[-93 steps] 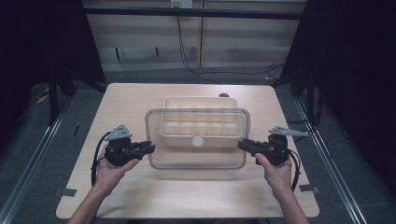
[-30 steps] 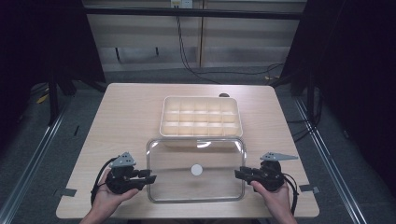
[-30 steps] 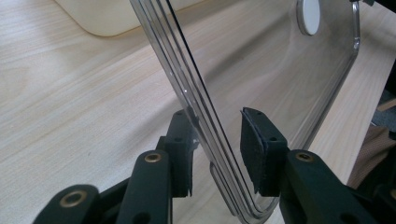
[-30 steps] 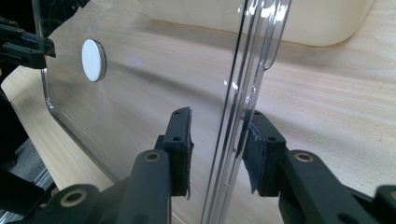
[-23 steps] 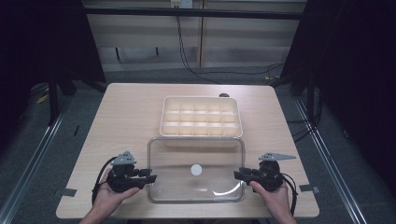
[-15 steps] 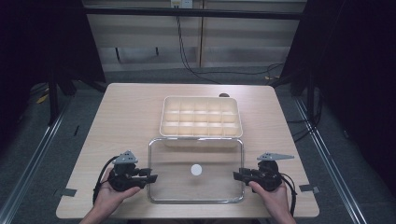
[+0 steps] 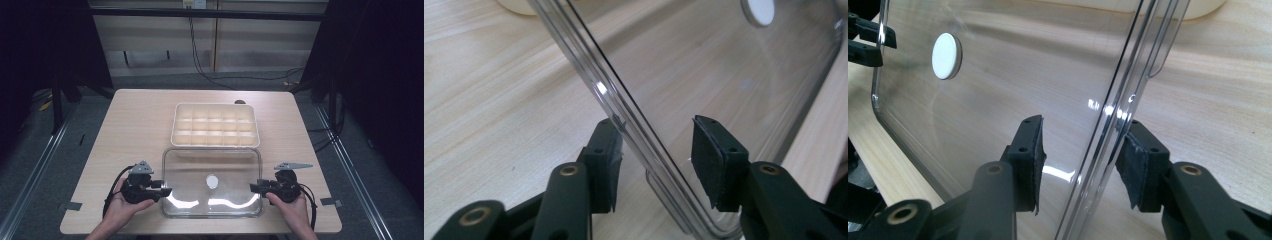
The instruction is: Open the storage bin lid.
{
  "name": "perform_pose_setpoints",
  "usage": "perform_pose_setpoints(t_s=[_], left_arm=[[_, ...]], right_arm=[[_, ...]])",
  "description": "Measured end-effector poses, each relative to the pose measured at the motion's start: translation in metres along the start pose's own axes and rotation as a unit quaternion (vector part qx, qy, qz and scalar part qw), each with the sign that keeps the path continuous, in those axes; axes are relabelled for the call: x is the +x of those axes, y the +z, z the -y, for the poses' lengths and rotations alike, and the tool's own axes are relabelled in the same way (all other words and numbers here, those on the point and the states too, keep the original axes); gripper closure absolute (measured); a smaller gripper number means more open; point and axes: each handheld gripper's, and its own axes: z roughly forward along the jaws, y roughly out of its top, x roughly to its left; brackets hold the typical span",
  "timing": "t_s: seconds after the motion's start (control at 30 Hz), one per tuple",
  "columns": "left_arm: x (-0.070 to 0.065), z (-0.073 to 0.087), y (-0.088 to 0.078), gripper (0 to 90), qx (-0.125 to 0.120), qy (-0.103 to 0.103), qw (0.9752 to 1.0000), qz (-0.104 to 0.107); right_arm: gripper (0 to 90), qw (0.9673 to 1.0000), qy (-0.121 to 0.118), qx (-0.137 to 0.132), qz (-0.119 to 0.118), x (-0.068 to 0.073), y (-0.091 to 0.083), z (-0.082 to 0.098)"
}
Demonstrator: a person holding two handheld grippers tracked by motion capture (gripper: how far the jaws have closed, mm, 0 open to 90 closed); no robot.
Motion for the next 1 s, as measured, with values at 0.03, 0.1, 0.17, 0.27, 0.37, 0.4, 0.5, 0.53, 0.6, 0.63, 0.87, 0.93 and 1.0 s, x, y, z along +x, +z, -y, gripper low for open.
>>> perform_pose_setpoints(t_s=[0.03, 0.1, 0.17, 0.27, 0.37, 0.4, 0.5, 0.53, 0.6, 0.63, 0.87, 0.93, 1.0], left_arm=[[0.001, 0.0, 0.0, 54.5, 0.005, 0.0, 1.0, 0.0], [0.002, 0.0, 0.003, 54.6, 0.002, -0.005, 1.0, 0.001], [0.004, 0.0, 0.003, 54.5, 0.005, -0.01, 0.9999, 0.005], [0.007, 0.001, 0.005, 54.7, 0.003, -0.018, 0.9998, 0.012], [0.009, 0.002, 0.006, 54.5, 0.003, -0.022, 0.9997, 0.014], [0.01, 0.002, 0.006, 54.5, 0.005, -0.023, 0.9996, 0.016], [0.011, 0.002, 0.007, 54.4, 0.006, -0.027, 0.9995, 0.016], [0.011, 0.002, 0.007, 54.3, 0.005, -0.028, 0.9995, 0.012], [0.012, 0.002, 0.008, 53.2, 0.005, -0.027, 0.9995, 0.014], [0.012, 0.002, 0.008, 53.2, 0.005, -0.026, 0.9995, 0.014], [0.009, 0.005, 0.011, 50.6, 0.014, -0.021, 0.9997, 0.007], [0.01, 0.006, 0.012, 50.1, 0.02, -0.027, 0.9993, 0.016], [0.01, 0.006, 0.011, 50.3, 0.019, -0.026, 0.9994, 0.014]], right_arm=[[55.1, 1.0, 0.001, 0.003, 0.001, -0.001, 0.001, 0.0], [54.0, 1.0, 0.003, 0.006, 0.003, -0.002, 0.003, 0.001], [53.9, 0.9999, 0.005, 0.009, 0.002, -0.003, 0.004, 0.001], [53.2, 0.9999, 0.008, 0.011, 0.003, -0.004, 0.006, 0.001], [51.4, 0.9998, 0.008, 0.015, 0.006, -0.004, 0.009, 0.0], [51.4, 0.9998, 0.008, 0.015, 0.006, -0.004, 0.009, 0.0], [50.9, 0.9998, 0.007, 0.017, 0.006, -0.004, 0.011, -0.001], [50.6, 0.9998, 0.005, 0.017, 0.006, -0.004, 0.011, -0.001], [49.3, 0.9998, -0.005, 0.018, 0.007, -0.004, 0.012, -0.002], [48.6, 0.9998, -0.005, 0.017, 0.011, -0.004, 0.013, -0.002], [45.6, 0.9992, -0.004, 0.021, 0.034, -0.002, 0.016, -0.002], [45.6, 0.9989, -0.001, 0.029, 0.036, -0.003, 0.017, 0.0], [46.1, 0.999, -0.001, 0.03, 0.033, -0.004, 0.017, 0.0]])
